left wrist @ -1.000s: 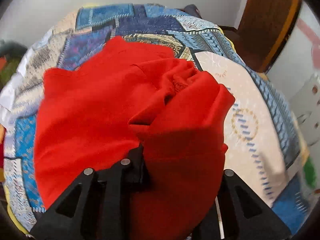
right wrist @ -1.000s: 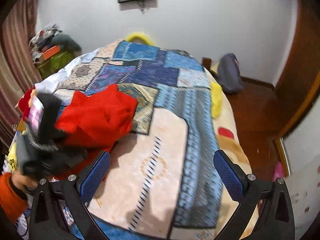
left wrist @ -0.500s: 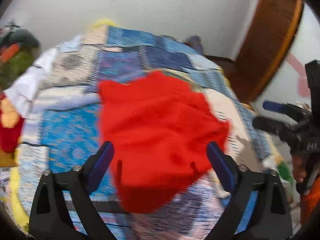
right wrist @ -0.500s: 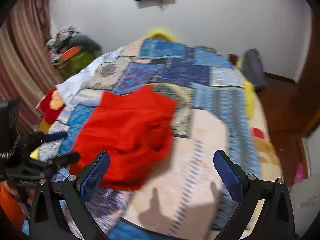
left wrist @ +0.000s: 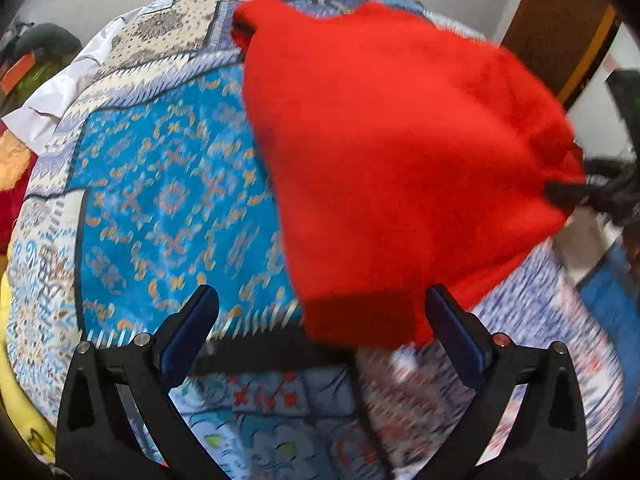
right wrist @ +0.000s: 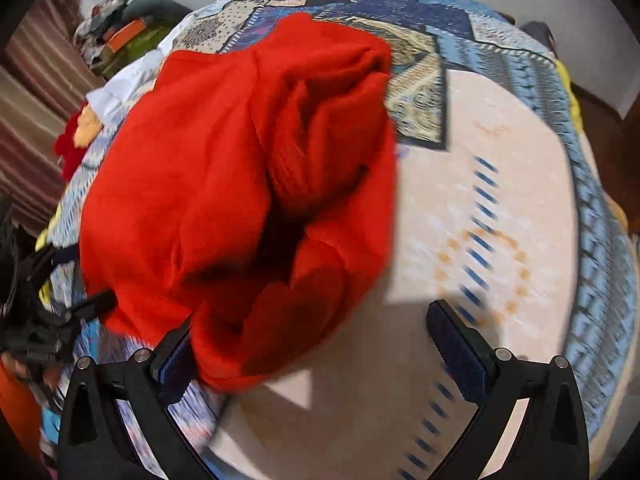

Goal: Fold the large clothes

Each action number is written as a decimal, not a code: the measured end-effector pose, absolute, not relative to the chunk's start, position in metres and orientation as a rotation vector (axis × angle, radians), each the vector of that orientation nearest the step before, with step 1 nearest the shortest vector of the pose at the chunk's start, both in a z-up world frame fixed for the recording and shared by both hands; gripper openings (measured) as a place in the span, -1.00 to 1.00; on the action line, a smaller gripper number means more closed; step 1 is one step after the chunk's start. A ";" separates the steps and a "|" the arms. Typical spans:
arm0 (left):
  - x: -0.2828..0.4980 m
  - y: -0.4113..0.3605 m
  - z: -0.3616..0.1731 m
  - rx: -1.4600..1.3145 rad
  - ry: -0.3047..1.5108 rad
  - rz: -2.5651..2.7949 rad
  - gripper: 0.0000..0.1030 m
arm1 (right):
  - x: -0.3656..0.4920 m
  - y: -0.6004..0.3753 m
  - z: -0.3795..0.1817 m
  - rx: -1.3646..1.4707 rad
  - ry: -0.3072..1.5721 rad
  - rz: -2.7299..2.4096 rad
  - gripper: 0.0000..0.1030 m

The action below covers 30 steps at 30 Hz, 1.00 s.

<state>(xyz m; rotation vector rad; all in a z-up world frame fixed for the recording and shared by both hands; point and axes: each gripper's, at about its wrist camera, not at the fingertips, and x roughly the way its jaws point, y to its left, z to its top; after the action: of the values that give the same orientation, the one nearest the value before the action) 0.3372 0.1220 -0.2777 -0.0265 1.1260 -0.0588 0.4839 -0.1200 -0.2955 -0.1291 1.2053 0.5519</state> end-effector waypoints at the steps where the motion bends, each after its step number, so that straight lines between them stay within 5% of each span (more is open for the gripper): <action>1: 0.333 0.122 -0.284 0.006 1.147 -0.033 1.00 | 0.481 -0.126 -0.295 -0.148 1.209 0.543 1.00; 17: 0.344 0.152 -0.214 -0.093 0.978 0.027 1.00 | 0.476 -0.131 -0.215 -0.129 1.002 0.528 1.00; 30: 0.355 0.141 -0.275 -0.063 1.078 -0.057 1.00 | 0.536 -0.158 -0.284 -0.143 1.138 0.394 0.98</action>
<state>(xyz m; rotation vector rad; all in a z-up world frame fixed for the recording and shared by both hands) 0.3545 0.1410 -0.2755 -0.0630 1.0777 -0.0575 0.5361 -0.1581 -0.2837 -0.1431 1.1375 0.3943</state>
